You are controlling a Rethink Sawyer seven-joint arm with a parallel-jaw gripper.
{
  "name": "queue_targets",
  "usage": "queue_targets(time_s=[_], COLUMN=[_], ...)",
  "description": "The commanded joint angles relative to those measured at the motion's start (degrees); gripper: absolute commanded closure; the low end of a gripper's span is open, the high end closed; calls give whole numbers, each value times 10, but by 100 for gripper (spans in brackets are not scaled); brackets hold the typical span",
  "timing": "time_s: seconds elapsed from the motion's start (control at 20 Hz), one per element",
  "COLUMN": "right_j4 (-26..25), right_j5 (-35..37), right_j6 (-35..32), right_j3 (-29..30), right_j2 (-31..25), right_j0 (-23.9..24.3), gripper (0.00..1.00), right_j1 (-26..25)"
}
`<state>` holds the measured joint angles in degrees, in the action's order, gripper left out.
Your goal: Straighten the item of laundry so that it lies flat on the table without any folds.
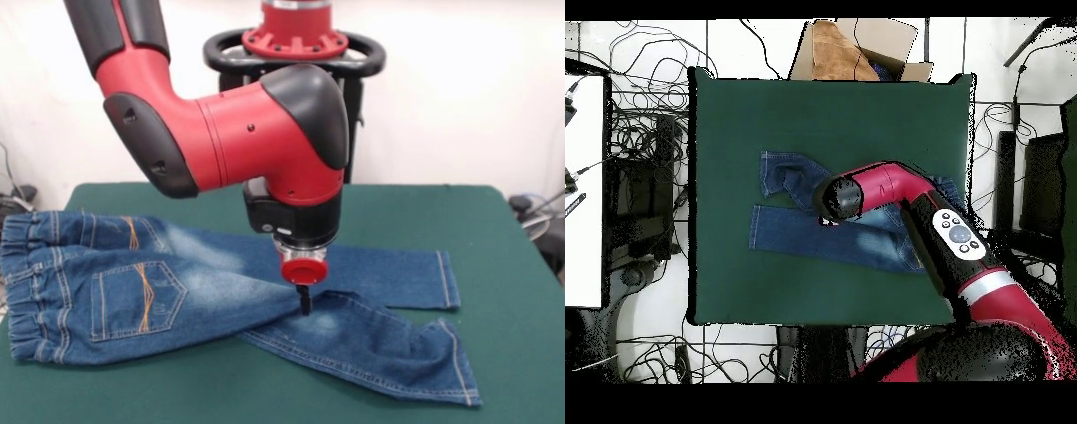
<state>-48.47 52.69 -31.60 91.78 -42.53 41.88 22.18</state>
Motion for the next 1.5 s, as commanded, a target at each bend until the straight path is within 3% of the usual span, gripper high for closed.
queue_targets(time_s=[0.05,1.45,1.5], right_j4=[-23,-38,-37], right_j5=[11,47,46], right_j6=[78,67,65], right_j3=[-9,-40,-40], right_j2=[16,51,52], right_j0=[-24,-47,-48], gripper=[0,0,100], right_j1=[-44,-77,-76])
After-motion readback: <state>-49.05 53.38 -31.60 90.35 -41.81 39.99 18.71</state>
